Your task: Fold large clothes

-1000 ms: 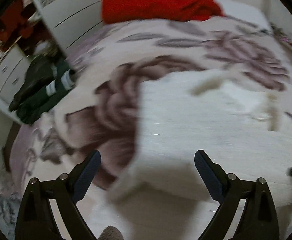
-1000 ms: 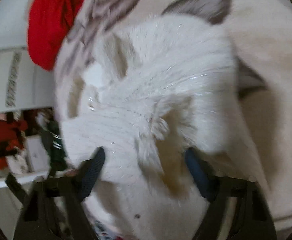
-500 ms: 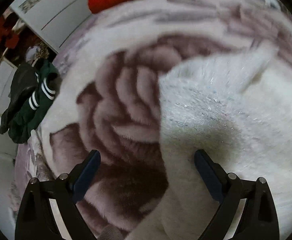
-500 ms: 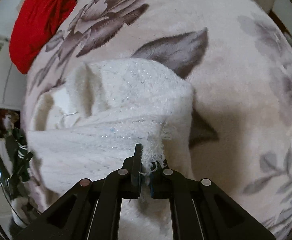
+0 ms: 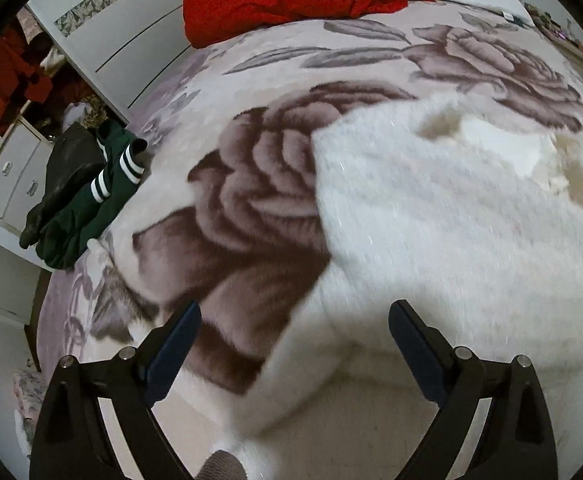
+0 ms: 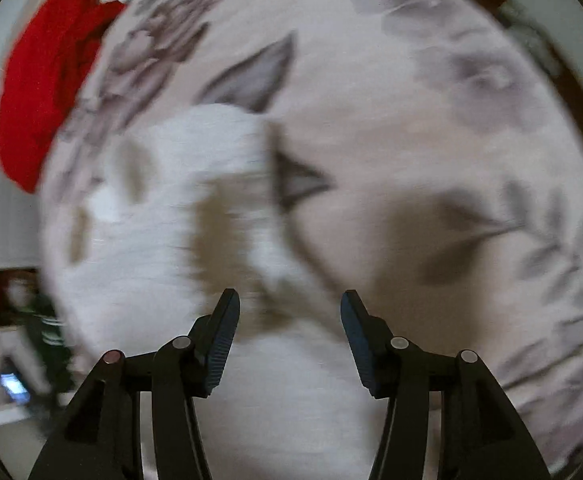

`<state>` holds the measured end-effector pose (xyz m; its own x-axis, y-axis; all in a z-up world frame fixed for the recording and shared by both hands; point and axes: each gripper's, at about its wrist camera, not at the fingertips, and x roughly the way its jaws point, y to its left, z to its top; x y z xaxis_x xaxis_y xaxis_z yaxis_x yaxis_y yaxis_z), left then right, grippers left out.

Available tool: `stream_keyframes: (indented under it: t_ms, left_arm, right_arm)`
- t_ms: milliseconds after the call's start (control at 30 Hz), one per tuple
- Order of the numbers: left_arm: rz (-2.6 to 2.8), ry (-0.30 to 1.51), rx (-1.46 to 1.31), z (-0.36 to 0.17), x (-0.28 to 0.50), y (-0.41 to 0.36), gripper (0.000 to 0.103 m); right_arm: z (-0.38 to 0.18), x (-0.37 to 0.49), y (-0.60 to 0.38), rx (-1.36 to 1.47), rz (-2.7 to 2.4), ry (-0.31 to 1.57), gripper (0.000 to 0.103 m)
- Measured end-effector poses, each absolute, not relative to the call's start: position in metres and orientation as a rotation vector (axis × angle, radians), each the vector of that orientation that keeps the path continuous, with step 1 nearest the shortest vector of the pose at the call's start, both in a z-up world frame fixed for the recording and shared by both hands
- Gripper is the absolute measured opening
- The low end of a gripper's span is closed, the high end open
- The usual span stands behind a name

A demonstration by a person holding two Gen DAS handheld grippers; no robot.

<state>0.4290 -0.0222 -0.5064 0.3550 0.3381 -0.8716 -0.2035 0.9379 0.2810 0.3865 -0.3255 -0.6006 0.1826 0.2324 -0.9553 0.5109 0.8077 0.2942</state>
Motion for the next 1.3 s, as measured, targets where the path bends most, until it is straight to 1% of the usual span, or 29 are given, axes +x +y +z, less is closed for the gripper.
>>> stream_keyframes:
  t_ms: [100, 167, 200, 233, 267, 300, 400, 500, 533, 567, 600, 633, 700, 767, 867, 933, 967, 1033, 1133, 1167, 1300]
  left_arm:
    - [0.342, 1.194, 0.151, -0.522, 0.424, -0.033, 0.096]
    - [0.338, 1.188, 0.148, -0.527, 0.422, -0.036, 0.096]
    - [0.345, 1.177, 0.153, -0.529, 0.422, -0.036, 0.096]
    - [0.347, 1.168, 0.156, -0.531, 0.421, -0.036, 0.096]
    - [0.344, 1.167, 0.158, -0.535, 0.422, -0.036, 0.096]
    - [0.336, 1.173, 0.155, -0.540, 0.423, -0.034, 0.097]
    - [0.295, 1.194, 0.153, -0.558, 0.425, -0.033, 0.103]
    - [0.257, 1.207, 0.177, -0.571, 0.429, -0.032, 0.103]
    - [0.242, 1.204, 0.169, -0.573, 0.430, -0.031, 0.103]
    - [0.234, 1.203, 0.152, -0.575, 0.430, -0.029, 0.103]
    - [0.219, 1.206, 0.113, -0.577, 0.432, -0.025, 0.103]
    - [0.208, 1.206, 0.082, -0.579, 0.433, -0.023, 0.103]
    - [0.172, 1.201, -0.020, -0.582, 0.438, -0.012, 0.103]
    - [0.126, 1.227, -0.090, -0.585, 0.444, -0.003, 0.103]
    - [0.108, 1.241, -0.093, -0.576, 0.448, 0.000, 0.103]
    - [0.143, 1.207, -0.031, -0.561, 0.441, -0.007, 0.103]
    - [0.165, 1.190, 0.012, -0.552, 0.437, -0.012, 0.103]
    - [0.209, 1.149, 0.098, -0.533, 0.427, -0.025, 0.103]
    - [0.301, 1.065, 0.217, -0.503, 0.404, -0.051, 0.103]
    - [0.371, 1.047, 0.271, -0.496, 0.395, -0.060, 0.103]
    - [0.550, 1.029, 0.390, -0.491, 0.371, -0.097, 0.103]
  right_arm:
    - [-0.624, 0.392, -0.315, 0.514, -0.184, 1.510, 0.055]
    - [-0.632, 0.405, -0.301, 0.447, -0.112, 1.506, 0.053]
    - [-0.634, 0.413, -0.295, 0.422, -0.078, 1.496, 0.033]
    - [-0.636, 0.419, -0.292, 0.390, -0.078, 1.478, 0.015]
    - [-0.640, 0.426, -0.292, 0.375, -0.095, 1.472, 0.010]
    - [-0.646, 0.429, -0.296, 0.389, -0.130, 1.474, 0.010]
    - [-0.672, 0.430, -0.311, 0.421, -0.230, 1.510, 0.010]
    - [-0.682, 0.427, -0.314, 0.486, -0.267, 1.522, 0.010]
    - [-0.679, 0.424, -0.318, 0.539, -0.277, 1.524, 0.012]
    - [-0.673, 0.419, -0.324, 0.615, -0.289, 1.521, 0.016]
    - [-0.666, 0.412, -0.328, 0.669, -0.295, 1.521, 0.022]
    - [-0.654, 0.402, -0.330, 0.694, -0.306, 1.524, 0.025]
    - [-0.632, 0.382, -0.328, 0.665, -0.328, 1.520, 0.037]
    - [-0.617, 0.363, -0.319, 0.652, -0.300, 1.536, 0.045]
    - [-0.623, 0.333, -0.298, 0.551, -0.295, 1.617, 0.044]
    - [-0.651, 0.311, -0.292, 0.435, -0.362, 1.739, 0.044]
    - [-0.669, 0.295, -0.293, 0.431, -0.404, 1.807, 0.044]
    - [-0.670, 0.279, -0.297, 0.513, -0.412, 1.786, 0.044]
    - [-0.635, 0.270, -0.301, 0.543, -0.386, 1.684, 0.045]
    - [-0.621, 0.269, -0.301, 0.556, -0.355, 1.651, 0.046]
    - [-0.590, 0.284, -0.303, 0.546, -0.187, 1.587, 0.047]
